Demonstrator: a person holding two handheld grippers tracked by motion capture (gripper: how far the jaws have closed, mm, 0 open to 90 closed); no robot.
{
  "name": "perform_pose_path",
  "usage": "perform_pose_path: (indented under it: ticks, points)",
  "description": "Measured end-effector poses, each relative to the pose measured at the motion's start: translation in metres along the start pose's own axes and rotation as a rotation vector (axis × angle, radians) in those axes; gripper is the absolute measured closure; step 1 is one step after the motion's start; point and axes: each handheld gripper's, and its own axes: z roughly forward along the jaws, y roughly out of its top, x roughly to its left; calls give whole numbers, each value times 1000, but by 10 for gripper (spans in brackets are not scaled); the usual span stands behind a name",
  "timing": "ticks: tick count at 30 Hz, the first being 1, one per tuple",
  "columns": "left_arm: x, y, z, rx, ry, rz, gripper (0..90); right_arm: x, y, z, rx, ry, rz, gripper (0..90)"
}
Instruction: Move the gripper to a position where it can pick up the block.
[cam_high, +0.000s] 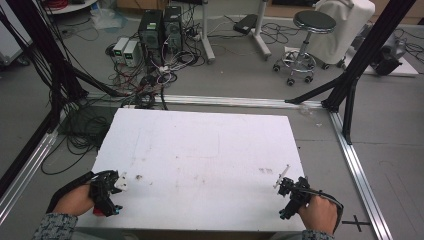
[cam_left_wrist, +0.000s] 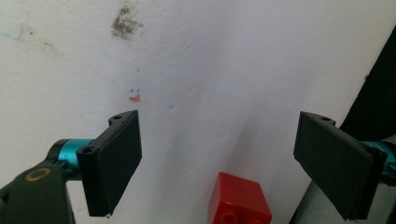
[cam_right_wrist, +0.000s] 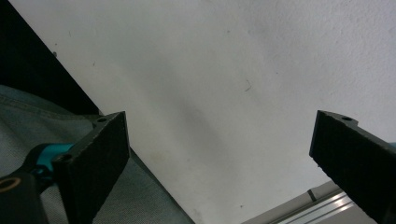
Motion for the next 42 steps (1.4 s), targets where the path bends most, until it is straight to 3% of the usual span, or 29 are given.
perform_pose_path:
  ticks: [5, 16, 19, 22, 42]
  points:
    - [1, -3, -2, 3, -12, 52, 155, 0, 1, 0, -4, 2, -7, 43]
    - [4, -17, -6, 15, -37, 118, 155, 1, 2, 1, 2, 2, -12, 43]
    - [3, -22, -7, 32, -59, 167, 155, 0, 2, 1, 4, 2, -10, 43]
    - [2, -26, -8, 42, -68, 188, 156, 1, 2, 1, 4, 1, -9, 43]
    - [-2, -50, 5, 82, -101, 246, 161, 1, 2, 3, 12, 3, -12, 43]
